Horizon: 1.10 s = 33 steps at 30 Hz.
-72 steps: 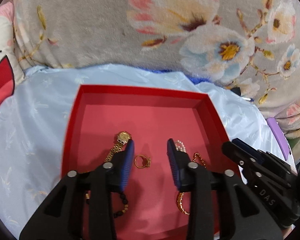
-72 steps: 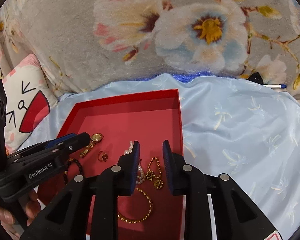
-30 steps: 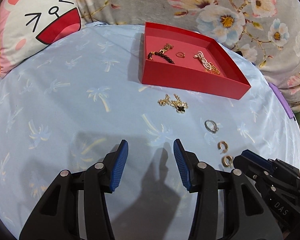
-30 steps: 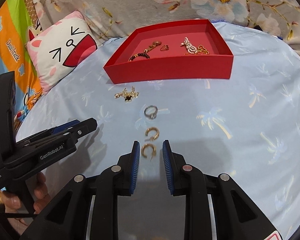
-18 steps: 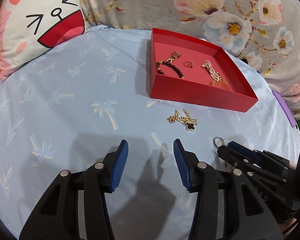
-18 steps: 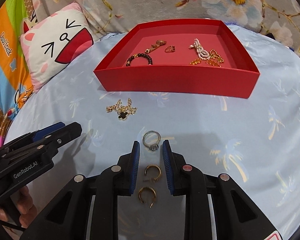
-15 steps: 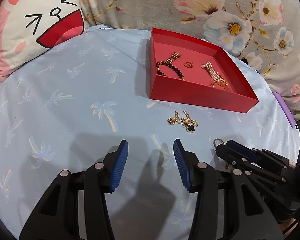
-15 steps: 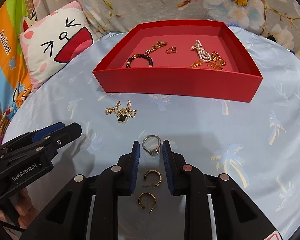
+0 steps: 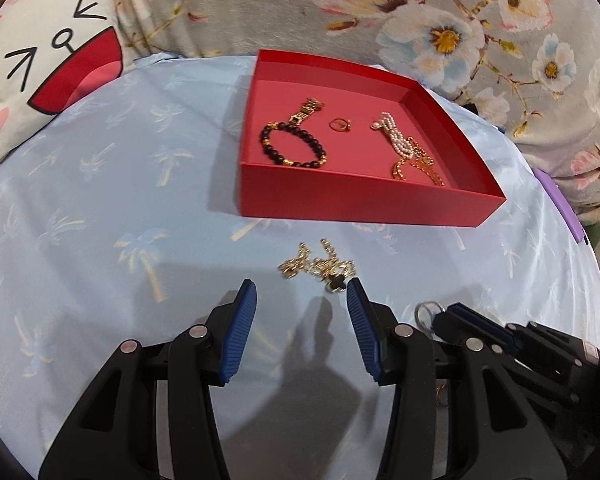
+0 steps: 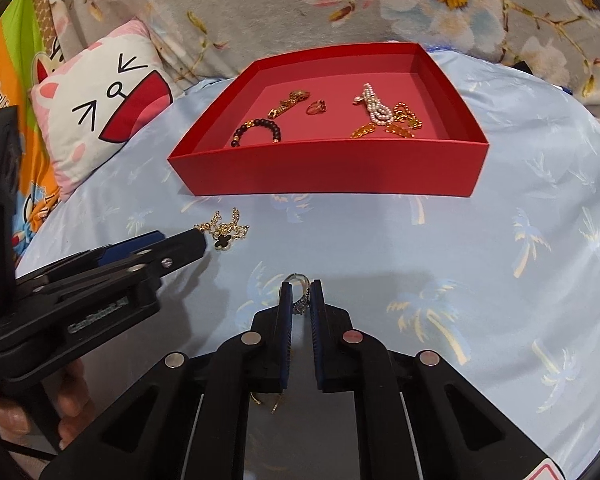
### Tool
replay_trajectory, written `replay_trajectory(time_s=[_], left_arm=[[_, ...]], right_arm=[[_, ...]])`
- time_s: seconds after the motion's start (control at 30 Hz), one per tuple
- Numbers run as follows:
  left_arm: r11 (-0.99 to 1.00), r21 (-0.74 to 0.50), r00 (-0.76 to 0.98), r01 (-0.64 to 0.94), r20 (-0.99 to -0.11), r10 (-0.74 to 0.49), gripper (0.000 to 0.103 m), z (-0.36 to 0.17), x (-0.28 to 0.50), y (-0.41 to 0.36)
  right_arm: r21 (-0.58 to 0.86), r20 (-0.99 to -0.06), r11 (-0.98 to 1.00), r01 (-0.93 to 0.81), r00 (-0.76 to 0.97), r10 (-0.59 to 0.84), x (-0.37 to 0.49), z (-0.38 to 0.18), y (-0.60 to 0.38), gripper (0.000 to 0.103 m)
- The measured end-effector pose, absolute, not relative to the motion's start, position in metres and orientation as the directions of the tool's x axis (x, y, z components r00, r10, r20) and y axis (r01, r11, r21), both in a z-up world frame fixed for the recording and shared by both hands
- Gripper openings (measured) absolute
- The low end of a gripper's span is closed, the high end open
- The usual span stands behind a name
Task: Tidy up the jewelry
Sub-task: 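Grasp the silver ring with the right tool, then grasp the gold clover necklace with the left tool while the right tool holds the ring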
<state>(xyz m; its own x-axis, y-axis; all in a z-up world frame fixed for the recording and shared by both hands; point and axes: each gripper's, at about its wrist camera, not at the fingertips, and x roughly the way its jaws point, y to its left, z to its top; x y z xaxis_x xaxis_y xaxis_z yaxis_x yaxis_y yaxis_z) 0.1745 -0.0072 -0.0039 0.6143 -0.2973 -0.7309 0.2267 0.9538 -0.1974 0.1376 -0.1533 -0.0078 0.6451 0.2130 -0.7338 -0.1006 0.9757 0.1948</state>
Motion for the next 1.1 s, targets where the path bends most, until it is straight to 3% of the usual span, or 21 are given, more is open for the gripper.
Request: replay_trajectory(time_s=[0.23, 0.4, 0.47, 0.57, 1.1], left_arm=[[0.954, -0.196, 0.614, 0.227, -0.732, -0.296, 0.041, -0.009, 0.185, -0.016], [0.957, -0.173, 0.618, 0.231, -0.734, -0.282, 0.027, -0.009, 0.191, -0.023], [0.958, -0.162, 0.616, 0.234, -0.738, -0.276, 0.013, -0.010, 0.193, -0.026], [0.954, -0.170, 0.610, 0.245, -0.738, -0.288, 0.001, -0.011, 0.194, -0.027], [0.944, -0.217, 0.686, 0.250, -0.648, -0.331, 0.000, 0.044, 0.163, -0.004]], right_arm=[[0.231, -0.718, 0.970, -0.081, 0.659, 0.226, 0.131, -0.002, -0.168, 0.008], [0.247, -0.713, 0.967, -0.068, 0.663, 0.229, 0.131, -0.002, -0.174, 0.008], [0.250, -0.712, 0.966, -0.066, 0.664, 0.230, 0.131, -0.002, -0.176, 0.008], [0.252, -0.711, 0.966, -0.065, 0.664, 0.230, 0.131, -0.002, -0.176, 0.008], [0.267, -0.680, 0.962, -0.056, 0.696, 0.229, 0.111, 0.016, -0.188, 0.008]])
